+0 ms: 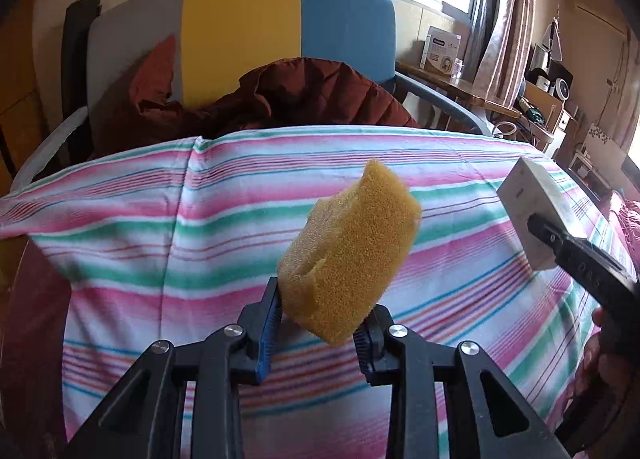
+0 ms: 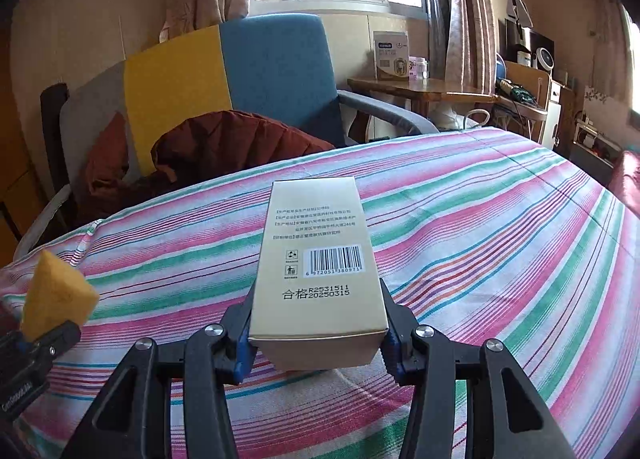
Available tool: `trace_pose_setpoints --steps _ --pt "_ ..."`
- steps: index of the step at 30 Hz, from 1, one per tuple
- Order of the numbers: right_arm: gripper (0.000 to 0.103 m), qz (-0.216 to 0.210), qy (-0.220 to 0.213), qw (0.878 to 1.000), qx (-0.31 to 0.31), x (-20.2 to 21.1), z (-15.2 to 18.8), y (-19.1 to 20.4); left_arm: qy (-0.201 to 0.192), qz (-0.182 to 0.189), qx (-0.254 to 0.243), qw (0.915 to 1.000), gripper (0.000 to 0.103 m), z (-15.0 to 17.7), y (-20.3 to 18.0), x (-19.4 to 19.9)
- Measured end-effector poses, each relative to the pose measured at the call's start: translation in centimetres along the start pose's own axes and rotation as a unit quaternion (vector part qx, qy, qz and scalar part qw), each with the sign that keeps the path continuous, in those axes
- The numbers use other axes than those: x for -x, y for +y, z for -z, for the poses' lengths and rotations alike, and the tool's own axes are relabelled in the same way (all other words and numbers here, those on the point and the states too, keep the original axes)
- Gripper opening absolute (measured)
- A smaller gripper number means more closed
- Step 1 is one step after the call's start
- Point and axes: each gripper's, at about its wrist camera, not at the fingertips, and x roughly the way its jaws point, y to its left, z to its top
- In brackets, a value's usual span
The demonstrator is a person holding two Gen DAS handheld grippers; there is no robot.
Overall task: Organize objects
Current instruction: 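Carry the yellow sponge into the gold tray and open the left gripper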
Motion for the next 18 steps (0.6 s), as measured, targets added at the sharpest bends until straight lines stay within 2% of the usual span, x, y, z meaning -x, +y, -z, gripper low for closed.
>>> trace_pose_setpoints --steps 5,12,18 --pt "0.050 -0.003 -0.031 0.999 0.029 1.3 -0.2 1.2 -0.002 0.019 0.047 0.9987 0.032 2.1 1.5 2.9" --pt "0.050 -0.015 -0.044 0.995 0.089 2.3 0.2 3.4 -0.014 0.042 0.057 0.9974 0.032 4.6 1.8 7.0" --pt "0.050 -0.028 -0.049 0.991 0.124 3.1 1.0 4.6 -0.026 0.060 0.108 0.9921 0.032 6.5 4.2 10.4"
